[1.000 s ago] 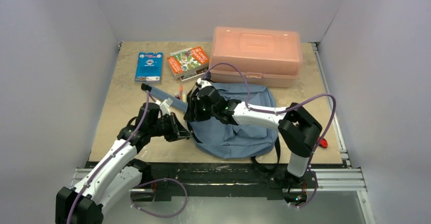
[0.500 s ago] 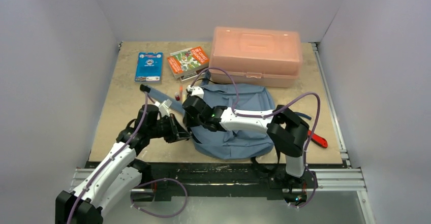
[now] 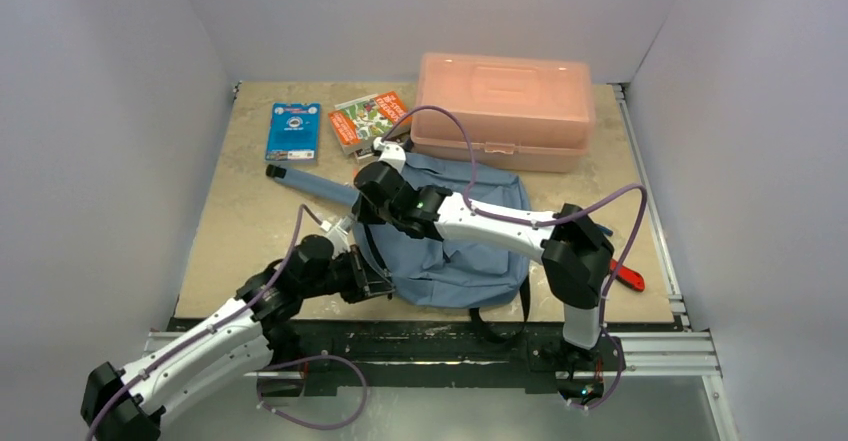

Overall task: Pack the student bag
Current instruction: Unzip the student bag at the center of the board.

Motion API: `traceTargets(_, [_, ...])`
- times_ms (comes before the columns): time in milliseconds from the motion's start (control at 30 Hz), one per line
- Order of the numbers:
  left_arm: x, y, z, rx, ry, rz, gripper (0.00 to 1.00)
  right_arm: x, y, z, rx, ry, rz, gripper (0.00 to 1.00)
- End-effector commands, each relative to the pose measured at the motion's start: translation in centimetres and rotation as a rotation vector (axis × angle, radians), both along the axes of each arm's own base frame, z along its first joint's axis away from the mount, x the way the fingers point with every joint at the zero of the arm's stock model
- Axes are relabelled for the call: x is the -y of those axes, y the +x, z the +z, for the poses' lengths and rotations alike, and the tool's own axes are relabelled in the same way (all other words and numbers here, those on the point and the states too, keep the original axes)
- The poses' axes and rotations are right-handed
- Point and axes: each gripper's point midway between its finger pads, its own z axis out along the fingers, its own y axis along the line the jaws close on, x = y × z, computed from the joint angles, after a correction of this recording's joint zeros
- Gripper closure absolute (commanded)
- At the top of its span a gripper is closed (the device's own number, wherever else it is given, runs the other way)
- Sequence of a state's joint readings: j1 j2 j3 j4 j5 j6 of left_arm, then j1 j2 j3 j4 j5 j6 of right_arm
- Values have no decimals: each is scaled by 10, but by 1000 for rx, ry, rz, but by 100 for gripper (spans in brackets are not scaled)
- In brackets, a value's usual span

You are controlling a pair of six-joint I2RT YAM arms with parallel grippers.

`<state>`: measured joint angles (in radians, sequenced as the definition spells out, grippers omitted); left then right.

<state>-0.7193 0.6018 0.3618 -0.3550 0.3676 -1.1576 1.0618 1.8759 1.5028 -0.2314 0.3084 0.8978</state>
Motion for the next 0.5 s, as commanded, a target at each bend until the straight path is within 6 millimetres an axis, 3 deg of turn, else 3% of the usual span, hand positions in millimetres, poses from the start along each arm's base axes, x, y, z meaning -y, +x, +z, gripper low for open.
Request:
traceTargets(0, [16, -19, -29, -126, 14, -9, 100, 1, 31, 74, 140, 161, -118, 100])
traceTargets(100, [30, -18, -28, -128, 7, -44, 100, 17, 26, 56, 137, 127, -129, 100])
traceTargets(167, [42, -16, -18, -116, -3, -74, 100, 16, 24, 55, 139, 145, -111, 100])
traceTargets(333, [66, -20, -16, -165, -100, -22, 100, 7, 30, 70, 144, 167, -69, 100])
traceTargets(467, [67, -29, -34, -252, -106, 5, 100, 7, 34, 83, 156, 183, -51, 100])
